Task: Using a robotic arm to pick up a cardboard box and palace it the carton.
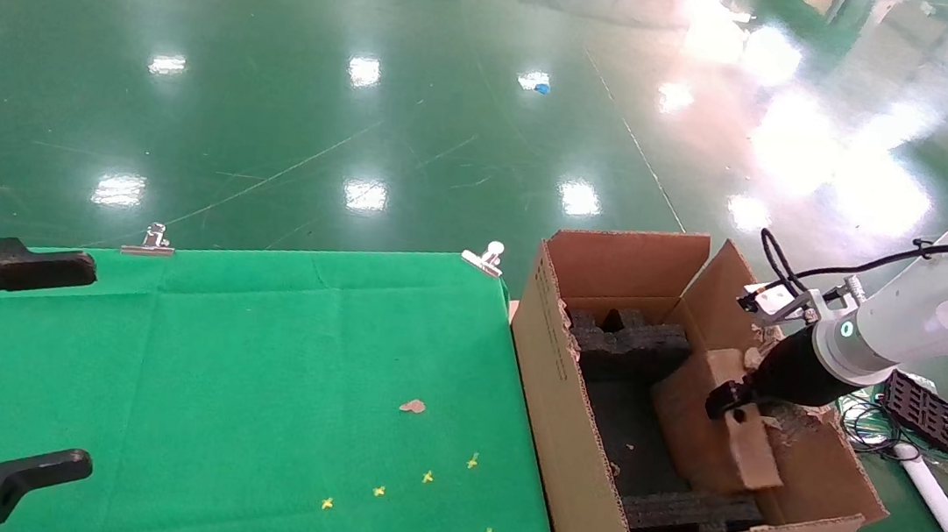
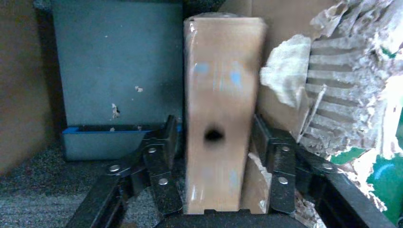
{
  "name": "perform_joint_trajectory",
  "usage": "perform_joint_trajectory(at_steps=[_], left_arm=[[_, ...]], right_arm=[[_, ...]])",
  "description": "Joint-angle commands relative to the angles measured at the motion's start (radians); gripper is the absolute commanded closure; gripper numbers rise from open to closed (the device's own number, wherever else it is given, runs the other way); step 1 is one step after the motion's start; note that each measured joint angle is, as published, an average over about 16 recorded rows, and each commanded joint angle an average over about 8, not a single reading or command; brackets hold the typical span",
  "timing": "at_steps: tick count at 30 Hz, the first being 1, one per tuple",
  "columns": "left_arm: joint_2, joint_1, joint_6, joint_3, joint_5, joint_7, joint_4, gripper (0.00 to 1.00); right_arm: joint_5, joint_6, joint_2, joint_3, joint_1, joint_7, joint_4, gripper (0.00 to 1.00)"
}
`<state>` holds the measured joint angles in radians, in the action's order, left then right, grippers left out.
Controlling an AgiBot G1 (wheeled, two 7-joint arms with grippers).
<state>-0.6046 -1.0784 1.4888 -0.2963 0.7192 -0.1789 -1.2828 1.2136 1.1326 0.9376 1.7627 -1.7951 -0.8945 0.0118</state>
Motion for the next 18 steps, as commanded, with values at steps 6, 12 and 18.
perform_joint_trajectory(at_steps=[6,12,18], left_arm=[[0.000,0.000,0.000,0.000,0.000,0.000,0.000,0.00],[0.000,0.000,0.000,-0.001,0.000,0.000,0.000,0.00],[0.000,0.000,0.000,-0.001,-0.001,0.001,0.000,0.00]], right_arm=[[-0.008,0.011,-0.001,-0.006,-0.030,0.015,0.005,0.00],[-0.031,0.037,-0.018,-0.023,-0.136,0.067,0.023,0.00],[-0.062,0.069,-0.043,-0.048,-0.282,0.144,0.053,0.00]])
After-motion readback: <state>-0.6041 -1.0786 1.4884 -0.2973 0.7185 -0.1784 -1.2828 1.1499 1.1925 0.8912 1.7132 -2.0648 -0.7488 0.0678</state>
